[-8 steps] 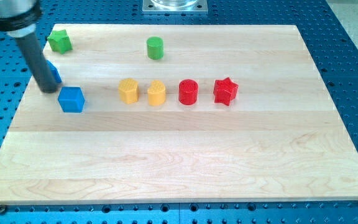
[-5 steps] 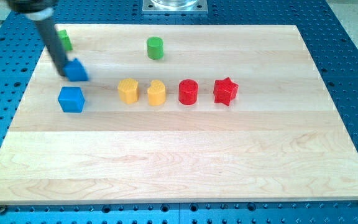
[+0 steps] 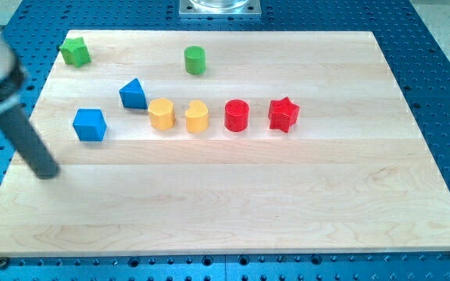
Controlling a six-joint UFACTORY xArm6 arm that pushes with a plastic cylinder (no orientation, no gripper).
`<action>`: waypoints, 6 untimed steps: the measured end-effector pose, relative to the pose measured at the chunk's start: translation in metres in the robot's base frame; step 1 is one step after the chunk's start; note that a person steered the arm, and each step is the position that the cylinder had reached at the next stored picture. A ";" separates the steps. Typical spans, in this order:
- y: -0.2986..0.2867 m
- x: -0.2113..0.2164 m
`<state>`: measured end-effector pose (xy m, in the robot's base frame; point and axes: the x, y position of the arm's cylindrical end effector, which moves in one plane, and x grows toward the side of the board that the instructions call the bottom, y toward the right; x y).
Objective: Keep the red star diagonally to the bottom right side of the red circle
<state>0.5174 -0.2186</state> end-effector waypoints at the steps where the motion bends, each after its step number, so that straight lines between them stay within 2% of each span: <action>1: 0.038 -0.008; 2: 0.115 -0.009; 3: 0.249 0.024; 4: 0.366 -0.021; 5: 0.399 -0.084; 6: 0.398 -0.126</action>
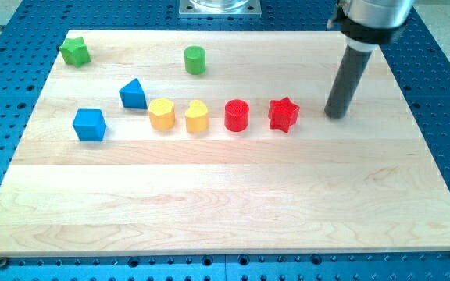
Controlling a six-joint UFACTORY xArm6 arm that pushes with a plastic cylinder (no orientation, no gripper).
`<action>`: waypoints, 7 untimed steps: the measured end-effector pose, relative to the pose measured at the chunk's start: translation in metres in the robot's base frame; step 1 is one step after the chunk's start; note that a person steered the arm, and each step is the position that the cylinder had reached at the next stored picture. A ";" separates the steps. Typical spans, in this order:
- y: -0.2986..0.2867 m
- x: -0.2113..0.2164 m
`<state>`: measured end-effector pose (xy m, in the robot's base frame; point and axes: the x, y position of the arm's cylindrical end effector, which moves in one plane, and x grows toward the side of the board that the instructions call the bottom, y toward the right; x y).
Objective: Keep the red star diagonally to the bottom right side of the red circle
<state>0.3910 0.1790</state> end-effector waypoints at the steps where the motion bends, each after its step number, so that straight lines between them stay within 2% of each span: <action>1: -0.021 -0.020; 4: -0.146 -0.032; 5: -0.165 -0.001; 6: -0.147 -0.003; 7: -0.103 -0.007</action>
